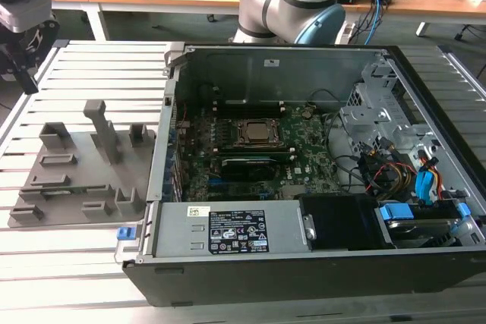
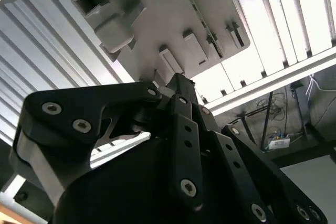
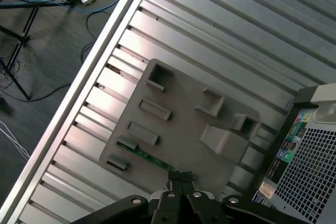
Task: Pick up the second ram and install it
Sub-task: 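Pick up the second ram and move it above second insertion slot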
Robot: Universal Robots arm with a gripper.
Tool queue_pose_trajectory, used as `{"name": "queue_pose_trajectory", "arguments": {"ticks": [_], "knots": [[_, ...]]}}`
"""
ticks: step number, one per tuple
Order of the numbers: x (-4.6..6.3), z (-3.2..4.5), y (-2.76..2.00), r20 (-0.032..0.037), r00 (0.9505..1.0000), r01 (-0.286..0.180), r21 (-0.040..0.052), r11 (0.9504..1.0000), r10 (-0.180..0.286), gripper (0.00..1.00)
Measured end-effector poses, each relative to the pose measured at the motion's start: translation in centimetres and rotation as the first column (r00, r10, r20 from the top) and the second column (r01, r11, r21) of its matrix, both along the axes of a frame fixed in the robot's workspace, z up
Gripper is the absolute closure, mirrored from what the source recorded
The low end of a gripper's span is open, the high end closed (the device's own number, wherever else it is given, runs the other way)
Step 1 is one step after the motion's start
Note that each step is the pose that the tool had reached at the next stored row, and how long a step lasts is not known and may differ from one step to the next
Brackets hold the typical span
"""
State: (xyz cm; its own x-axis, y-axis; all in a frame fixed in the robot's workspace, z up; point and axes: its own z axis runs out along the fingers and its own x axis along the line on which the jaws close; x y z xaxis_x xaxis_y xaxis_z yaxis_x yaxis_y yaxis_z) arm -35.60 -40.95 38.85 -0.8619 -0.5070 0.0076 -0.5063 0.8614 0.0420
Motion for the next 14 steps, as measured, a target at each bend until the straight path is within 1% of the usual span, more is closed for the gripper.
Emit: {"name": "queue_pose_trajectory", "arguments": {"ticks": [1,3,5,7,9,11,13,14], "knots": [[0.00,0.00,0.00,0.0000,0.9998,-0.019,-0.0001,0.9998,0.019,0.89],[0.00,0.00,0.00,0.0000,0.9991,-0.043,0.0000,0.9991,0.043,0.89],[0.00,0.00,0.00,0.0000,0.9964,-0.085,0.0000,0.9964,0.085,0.89],[0.00,0.00,0.00,0.0000,0.9917,-0.128,0.0000,0.9917,0.128,0.89],[0.00,0.00,0.00,0.0000,0.9884,-0.152,0.0000,0.9884,0.152,0.89],[0.00,0.00,0.00,0.0000,0.9807,-0.195,0.0000,0.9807,0.195,0.89],[0.00,0.00,0.00,0.0000,0.9759,-0.218,0.0000,0.9759,0.218,0.89],[0.00,0.00,0.00,0.0000,0.9724,-0.233,0.0000,0.9724,0.233,0.89]]}}
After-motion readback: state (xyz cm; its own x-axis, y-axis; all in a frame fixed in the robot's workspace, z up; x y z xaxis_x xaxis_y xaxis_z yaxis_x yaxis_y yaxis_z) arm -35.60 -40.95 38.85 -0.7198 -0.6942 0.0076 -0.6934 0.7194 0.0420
